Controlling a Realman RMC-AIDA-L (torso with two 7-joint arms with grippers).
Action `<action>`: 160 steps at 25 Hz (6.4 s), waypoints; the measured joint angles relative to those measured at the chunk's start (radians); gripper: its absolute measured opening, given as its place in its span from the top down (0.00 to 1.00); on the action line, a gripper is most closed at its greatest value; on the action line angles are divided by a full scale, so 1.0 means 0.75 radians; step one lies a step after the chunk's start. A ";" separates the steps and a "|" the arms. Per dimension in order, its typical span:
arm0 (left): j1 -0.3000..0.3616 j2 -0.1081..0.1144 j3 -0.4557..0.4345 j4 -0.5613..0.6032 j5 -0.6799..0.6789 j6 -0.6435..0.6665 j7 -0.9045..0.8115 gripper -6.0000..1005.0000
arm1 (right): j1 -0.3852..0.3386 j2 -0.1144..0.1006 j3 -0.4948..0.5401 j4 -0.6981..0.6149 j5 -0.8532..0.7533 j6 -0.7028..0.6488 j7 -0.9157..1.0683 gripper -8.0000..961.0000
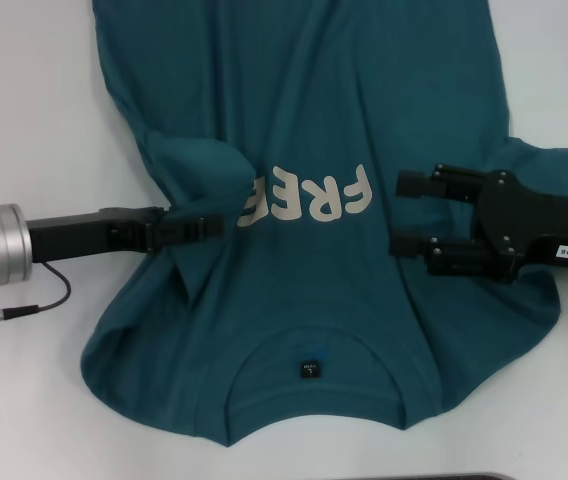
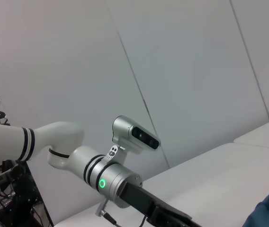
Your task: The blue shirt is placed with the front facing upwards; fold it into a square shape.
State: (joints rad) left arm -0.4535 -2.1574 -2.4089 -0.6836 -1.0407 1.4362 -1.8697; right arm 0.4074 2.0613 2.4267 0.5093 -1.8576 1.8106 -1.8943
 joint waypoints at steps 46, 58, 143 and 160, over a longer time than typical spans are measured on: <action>-0.026 -0.009 0.043 0.010 -0.003 0.148 0.000 0.27 | -0.011 0.000 0.000 -0.002 0.000 -0.002 -0.003 0.14; -0.007 -0.001 -0.096 -0.031 -0.128 0.046 0.088 0.27 | -0.010 -0.011 0.120 0.039 0.000 -0.013 0.068 0.14; 0.061 0.010 -0.132 -0.029 -0.181 0.051 0.160 0.11 | -0.060 -0.115 0.472 0.271 -0.583 -0.388 1.035 0.18; 0.058 0.009 -0.132 -0.027 -0.181 0.049 0.160 0.11 | -0.078 -0.119 0.472 0.272 -0.585 -0.403 1.034 0.21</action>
State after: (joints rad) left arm -0.4101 -2.1506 -2.5081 -0.7040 -1.1766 1.4730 -1.7500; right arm 0.3489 1.9718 2.7804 0.7134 -2.2961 1.5080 -1.1189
